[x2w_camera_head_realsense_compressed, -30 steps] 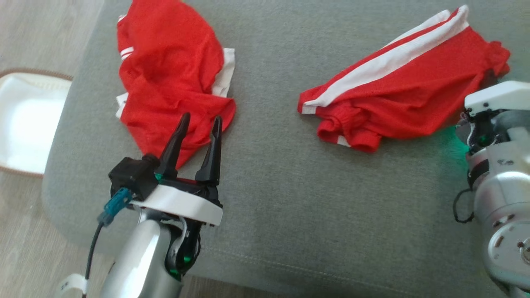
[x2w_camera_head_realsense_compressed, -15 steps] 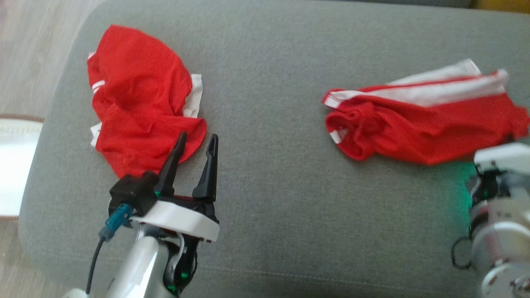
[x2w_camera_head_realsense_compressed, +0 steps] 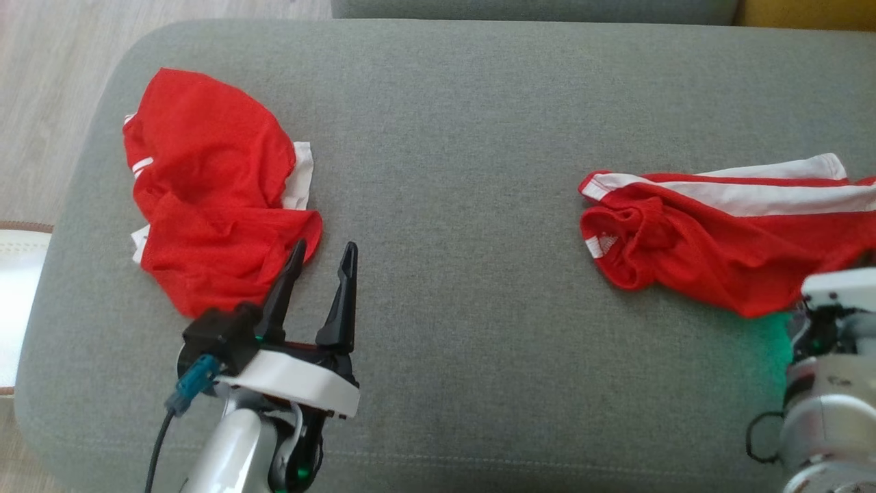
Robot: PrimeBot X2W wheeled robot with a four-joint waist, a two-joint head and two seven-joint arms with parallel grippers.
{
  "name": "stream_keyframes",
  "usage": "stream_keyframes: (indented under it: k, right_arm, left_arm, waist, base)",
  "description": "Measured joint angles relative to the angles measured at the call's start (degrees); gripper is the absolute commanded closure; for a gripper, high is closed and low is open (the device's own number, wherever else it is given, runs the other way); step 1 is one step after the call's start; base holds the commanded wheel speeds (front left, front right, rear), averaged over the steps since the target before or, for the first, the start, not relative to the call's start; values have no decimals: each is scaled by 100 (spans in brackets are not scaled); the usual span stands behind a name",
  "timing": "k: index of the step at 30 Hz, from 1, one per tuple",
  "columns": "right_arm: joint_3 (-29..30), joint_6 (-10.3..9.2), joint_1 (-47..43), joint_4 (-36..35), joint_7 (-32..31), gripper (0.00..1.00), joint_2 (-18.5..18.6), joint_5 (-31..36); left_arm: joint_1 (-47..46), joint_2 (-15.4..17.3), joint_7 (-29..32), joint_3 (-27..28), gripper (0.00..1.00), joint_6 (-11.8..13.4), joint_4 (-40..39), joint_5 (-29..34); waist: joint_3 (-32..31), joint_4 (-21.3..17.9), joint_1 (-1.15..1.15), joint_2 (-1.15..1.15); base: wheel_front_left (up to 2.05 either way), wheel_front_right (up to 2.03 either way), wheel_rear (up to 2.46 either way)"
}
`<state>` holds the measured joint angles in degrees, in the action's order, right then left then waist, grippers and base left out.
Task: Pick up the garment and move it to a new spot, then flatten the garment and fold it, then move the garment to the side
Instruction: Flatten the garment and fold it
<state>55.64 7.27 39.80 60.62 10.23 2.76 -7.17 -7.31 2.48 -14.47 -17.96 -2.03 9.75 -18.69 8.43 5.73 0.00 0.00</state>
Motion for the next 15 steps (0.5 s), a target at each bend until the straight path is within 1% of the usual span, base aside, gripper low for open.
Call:
stream_keyframes:
  k: [3,6,7,12,15]
  right_arm:
    - [-401,0,141,143,147,100,3,-225]
    - [-1095,0,315,291,260,100,3,-586]
    - [-1095,0,315,291,260,100,3,-586]
    - [-2609,0,409,279,347,100,8,-1658]
    - [-3651,-1,241,-51,348,100,11,-2448]
  left_arm:
    - [0,0,0,1,0,-1,15,48]
    - [0,1,0,21,0,1,34,48]
    - [0,1,0,21,0,1,34,48]
    - [5,1,0,26,0,9,103,47]
    - [25,2,0,24,0,51,108,46]
  waist:
    - [-32,36,0,0]
    - [-98,73,0,0]
    - [-98,73,0,0]
    - [-265,151,0,0]
    - [-371,203,0,0]
  base:
    - [0,0,0]
    - [0,0,0]
    - [0,0,0]
    - [0,0,0]
    - [0,0,0]
